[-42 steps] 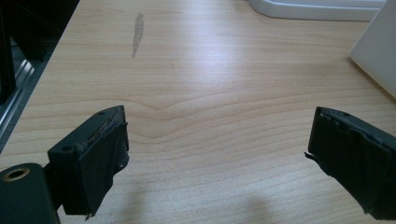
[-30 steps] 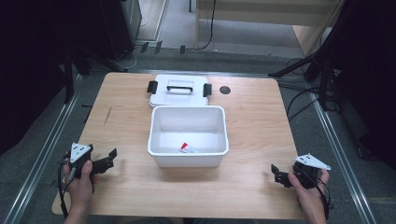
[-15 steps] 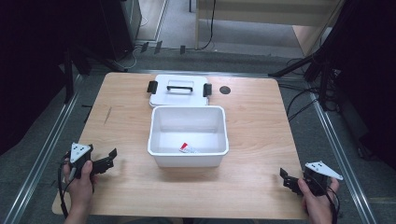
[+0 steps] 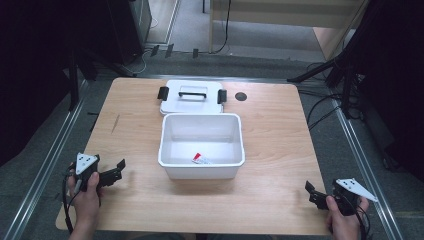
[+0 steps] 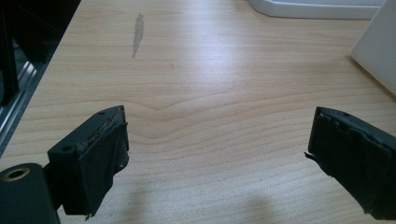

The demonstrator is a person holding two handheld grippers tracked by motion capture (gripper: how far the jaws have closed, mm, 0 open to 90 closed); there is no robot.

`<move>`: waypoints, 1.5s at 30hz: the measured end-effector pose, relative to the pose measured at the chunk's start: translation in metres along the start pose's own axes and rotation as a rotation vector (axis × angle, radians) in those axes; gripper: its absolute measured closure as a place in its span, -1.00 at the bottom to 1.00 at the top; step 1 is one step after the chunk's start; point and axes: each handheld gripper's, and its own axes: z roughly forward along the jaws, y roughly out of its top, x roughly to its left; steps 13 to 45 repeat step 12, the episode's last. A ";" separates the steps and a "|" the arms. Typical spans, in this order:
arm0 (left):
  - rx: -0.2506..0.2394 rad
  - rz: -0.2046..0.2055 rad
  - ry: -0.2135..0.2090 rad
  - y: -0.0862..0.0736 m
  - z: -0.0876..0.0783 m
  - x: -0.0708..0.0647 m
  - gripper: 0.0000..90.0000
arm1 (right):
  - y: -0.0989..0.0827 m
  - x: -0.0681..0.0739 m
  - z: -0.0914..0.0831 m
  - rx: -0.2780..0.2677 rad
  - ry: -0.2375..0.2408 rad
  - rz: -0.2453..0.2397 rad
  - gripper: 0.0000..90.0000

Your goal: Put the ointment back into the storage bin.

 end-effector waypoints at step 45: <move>0.002 0.007 0.004 0.000 0.001 -0.001 -0.87 | 0.000 -0.003 0.001 -0.010 0.010 0.038 -0.85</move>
